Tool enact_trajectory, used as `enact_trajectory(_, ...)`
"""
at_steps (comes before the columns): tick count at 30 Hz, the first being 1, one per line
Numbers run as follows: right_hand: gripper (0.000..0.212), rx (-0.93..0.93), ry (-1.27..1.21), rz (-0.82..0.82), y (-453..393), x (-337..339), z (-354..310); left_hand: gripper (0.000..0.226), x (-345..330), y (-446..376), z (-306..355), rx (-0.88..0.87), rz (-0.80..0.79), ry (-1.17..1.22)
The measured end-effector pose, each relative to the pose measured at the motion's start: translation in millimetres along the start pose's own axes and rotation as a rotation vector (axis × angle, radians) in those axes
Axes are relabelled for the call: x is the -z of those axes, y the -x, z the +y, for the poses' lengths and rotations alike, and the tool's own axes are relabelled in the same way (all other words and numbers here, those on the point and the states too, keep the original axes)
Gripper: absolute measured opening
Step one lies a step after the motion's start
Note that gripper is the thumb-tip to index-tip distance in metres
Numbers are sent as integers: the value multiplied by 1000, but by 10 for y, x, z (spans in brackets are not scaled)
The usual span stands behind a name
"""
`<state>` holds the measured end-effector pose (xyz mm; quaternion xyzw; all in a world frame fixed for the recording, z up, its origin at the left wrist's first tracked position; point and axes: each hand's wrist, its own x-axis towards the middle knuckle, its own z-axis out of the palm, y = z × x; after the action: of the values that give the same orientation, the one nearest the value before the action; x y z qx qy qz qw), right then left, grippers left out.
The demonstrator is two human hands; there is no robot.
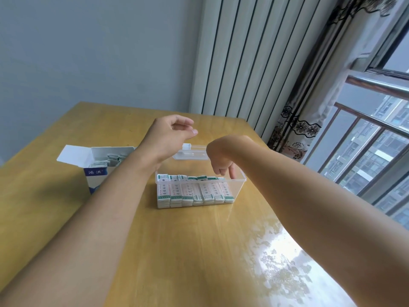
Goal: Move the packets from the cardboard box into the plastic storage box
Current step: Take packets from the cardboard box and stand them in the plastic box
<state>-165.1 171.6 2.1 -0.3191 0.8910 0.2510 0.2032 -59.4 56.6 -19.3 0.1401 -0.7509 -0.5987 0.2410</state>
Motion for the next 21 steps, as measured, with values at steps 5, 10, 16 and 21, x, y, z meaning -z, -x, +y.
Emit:
enact_trajectory(5,23,15,-72,155,133,247,-12,17,150,87,180,-58,85,31)
enact_trajectory(10,19,137,-255,535,466,459,-241,14,519,269,315,-142,207,24)
enact_trajectory(16,29,434,-581,761,580,431,-796,12,1294,409,75,-26,234,-252)
enact_trajectory(21,33,541,-603,732,361,353,-1270,14,1658,382,-8,112,203,-239)
